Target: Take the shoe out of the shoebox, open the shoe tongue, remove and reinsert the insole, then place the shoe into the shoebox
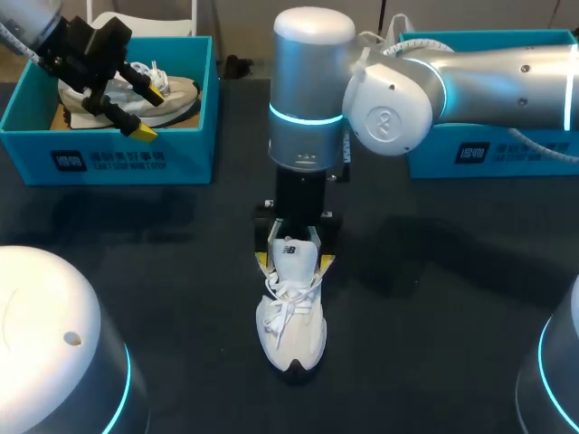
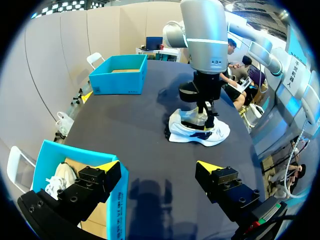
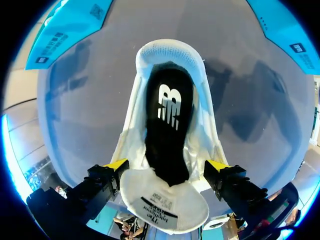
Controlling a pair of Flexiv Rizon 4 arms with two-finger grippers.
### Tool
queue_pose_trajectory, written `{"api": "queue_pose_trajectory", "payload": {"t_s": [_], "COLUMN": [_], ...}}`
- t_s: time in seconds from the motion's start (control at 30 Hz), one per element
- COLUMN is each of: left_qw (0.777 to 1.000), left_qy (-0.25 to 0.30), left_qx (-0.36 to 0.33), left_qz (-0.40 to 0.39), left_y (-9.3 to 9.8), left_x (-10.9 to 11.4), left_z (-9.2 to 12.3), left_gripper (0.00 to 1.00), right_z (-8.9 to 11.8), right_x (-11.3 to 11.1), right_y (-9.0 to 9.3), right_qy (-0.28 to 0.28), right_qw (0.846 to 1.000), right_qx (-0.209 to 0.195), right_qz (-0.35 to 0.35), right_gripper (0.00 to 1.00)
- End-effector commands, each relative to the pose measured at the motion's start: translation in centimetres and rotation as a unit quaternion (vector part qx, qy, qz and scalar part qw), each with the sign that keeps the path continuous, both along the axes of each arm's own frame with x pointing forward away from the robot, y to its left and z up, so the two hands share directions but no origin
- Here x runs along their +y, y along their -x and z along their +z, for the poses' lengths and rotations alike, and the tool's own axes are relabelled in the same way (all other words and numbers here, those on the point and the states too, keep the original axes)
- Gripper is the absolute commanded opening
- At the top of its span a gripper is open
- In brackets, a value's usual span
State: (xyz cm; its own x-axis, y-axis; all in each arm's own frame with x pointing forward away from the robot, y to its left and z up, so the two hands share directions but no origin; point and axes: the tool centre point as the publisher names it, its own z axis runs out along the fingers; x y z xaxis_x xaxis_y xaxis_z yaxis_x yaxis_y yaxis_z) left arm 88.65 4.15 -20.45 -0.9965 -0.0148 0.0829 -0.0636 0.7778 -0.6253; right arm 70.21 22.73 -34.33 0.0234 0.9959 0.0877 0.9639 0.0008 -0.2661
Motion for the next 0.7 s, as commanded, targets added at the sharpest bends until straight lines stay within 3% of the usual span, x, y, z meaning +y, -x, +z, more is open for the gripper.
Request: {"api": "queue_pose_trajectory", "payload": {"t_s": [0.03, 0.7], "left_qw": [1.0, 1.0], "left_qy": [-0.001, -0.001], "left_qx": [0.0, 0.0], "left_qz": [-0.001, -0.001], "left_y": [0.0, 0.0], "left_x": [0.1, 0.1], "left_z": [0.1, 0.1], "left_gripper": [1.0, 1.0], "right_z": [0.9, 5.5], "right_x": [0.1, 1.1], "right_y": [0.7, 5.5], "right_qy": [0.007, 0.038], "right_qw": [1.0, 0.999], "right_qx": [-0.001, 0.005], "right_qz": [-0.002, -0.031], "right_gripper": [1.0, 1.0]}}
